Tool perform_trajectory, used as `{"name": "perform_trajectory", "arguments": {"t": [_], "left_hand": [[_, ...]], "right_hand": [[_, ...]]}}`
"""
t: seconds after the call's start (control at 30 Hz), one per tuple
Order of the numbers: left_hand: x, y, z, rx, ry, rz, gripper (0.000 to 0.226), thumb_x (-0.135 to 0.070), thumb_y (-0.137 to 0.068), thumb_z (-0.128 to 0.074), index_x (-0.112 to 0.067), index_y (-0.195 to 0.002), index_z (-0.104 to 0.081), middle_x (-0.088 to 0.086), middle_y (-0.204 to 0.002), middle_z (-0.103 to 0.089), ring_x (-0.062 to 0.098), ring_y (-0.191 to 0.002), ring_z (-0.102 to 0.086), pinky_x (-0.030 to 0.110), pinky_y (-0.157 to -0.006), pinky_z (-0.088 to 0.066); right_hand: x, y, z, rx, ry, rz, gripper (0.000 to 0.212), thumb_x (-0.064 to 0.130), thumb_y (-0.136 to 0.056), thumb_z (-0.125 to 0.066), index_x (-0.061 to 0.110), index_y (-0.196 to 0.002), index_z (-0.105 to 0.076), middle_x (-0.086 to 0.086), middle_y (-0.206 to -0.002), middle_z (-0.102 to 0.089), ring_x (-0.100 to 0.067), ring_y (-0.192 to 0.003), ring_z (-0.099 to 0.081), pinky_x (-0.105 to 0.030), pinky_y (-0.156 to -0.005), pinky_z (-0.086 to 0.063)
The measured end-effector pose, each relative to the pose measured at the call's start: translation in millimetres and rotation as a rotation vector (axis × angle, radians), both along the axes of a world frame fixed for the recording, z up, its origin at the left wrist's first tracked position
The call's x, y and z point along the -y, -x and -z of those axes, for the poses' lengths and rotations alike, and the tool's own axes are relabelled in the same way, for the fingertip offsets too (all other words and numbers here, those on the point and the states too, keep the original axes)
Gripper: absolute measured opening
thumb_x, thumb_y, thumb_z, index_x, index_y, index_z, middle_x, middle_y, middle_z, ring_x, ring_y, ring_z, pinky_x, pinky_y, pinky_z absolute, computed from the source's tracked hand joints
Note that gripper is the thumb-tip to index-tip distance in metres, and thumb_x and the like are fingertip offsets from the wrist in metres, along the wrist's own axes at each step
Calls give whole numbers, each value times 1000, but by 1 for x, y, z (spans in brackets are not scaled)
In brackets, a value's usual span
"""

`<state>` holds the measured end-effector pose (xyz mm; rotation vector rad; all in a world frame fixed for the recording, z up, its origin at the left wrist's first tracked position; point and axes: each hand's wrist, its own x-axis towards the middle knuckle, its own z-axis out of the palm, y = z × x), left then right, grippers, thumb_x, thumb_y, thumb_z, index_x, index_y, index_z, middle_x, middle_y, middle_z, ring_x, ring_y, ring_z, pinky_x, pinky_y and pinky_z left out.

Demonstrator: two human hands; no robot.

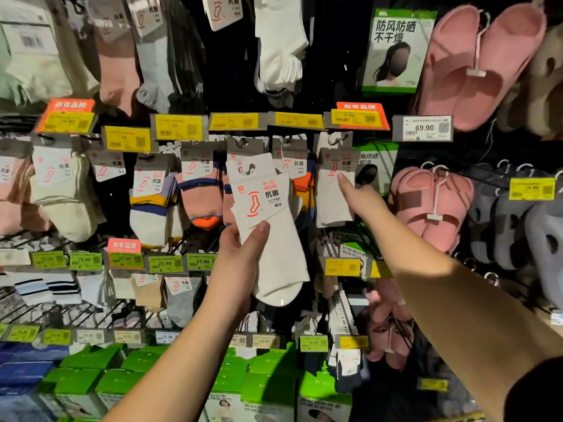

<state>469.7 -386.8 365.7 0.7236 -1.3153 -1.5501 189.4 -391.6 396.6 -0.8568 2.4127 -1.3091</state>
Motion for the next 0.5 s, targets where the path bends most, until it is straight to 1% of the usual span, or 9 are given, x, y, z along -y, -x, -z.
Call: {"name": "perform_trajectory", "arguments": {"t": [0.07, 0.1, 0.17, 0.23, 0.27, 0.33, 0.4, 0.47, 0.5], "left_hand": [[1, -3, 4, -12, -15, 5, 38, -27, -95, -65, -14, -128, -51, 0, -115, -74, 16, -99, -73, 37, -83, -57], [2, -3, 6, -13, -17, 1, 38, -28, -94, -67, -15, -126, -52, 0, -114, -74, 15, -97, -73, 35, -81, -57], [3, -4, 9, 5, -8, -13, 42, -31, -90, -72, -15, -125, -53, 0, -114, -74, 14, -96, -74, 35, -80, -56], [3, -4, 11, 7, -10, -14, 37, -27, -93, -68, -14, -124, -53, 0, -112, -74, 13, -95, -74, 31, -78, -57], [2, -3, 12, 5, -16, -7, 32, -25, -94, -65, -14, -122, -53, -1, -111, -74, 12, -95, -73, 29, -77, -58], [0, -1, 14, -10, -36, 3, 30, -22, -95, -64, -13, -122, -54, 1, -111, -74, 15, -98, -73, 29, -79, -58], [-2, 2, 17, -20, -45, 9, 35, -20, -95, -65, -8, -126, -53, 5, -113, -74, 19, -102, -73, 32, -82, -58], [-2, 3, 21, -31, -60, 13, 37, -18, -94, -66, -7, -126, -52, 7, -113, -75, 20, -100, -73, 33, -82, -59], [-2, 4, 22, -35, -65, 17, 38, -18, -93, -67, -7, -126, -52, 8, -113, -74, 21, -99, -73, 33, -80, -60]], "right_hand": [[-7, -7, 9, -27, 112, 70, 86, 81, -82, -45, 7, -126, -55, -15, -131, -58, -33, -117, -57, -34, -87, -46], [-14, -15, 12, -37, 187, 66, 74, 74, -85, -48, 9, -118, -58, -12, -122, -61, -31, -110, -59, -30, -80, -46], [-32, -45, 19, -19, 341, -18, 43, 56, -96, -51, 15, -107, -60, -1, -103, -63, -16, -92, -59, -23, -67, -40], [-49, -83, 28, 56, 479, -138, 23, 43, -101, -51, 23, -94, -59, 7, -88, -60, -9, -79, -55, -24, -68, -41], [-54, -99, 32, 89, 534, -193, 20, 39, -102, -51, 25, -89, -59, 8, -83, -58, -8, -76, -54, -26, -71, -43], [-63, -128, 39, 161, 593, -307, 17, 29, -102, -52, 27, -87, -59, 10, -76, -59, -4, -71, -55, -26, -72, -45], [-69, -146, 44, 230, 600, -443, 11, 21, -101, -54, 25, -92, -59, 11, -76, -65, 3, -70, -59, -17, -69, -47], [-73, -155, 46, 237, 607, -500, 4, 19, -97, -59, 23, -95, -58, 8, -81, -63, 6, -72, -58, -12, -69, -46], [-74, -157, 46, 230, 615, -502, 7, 17, -96, -61, 23, -96, -57, 8, -81, -61, 7, -70, -56, -10, -68, -45]]}}
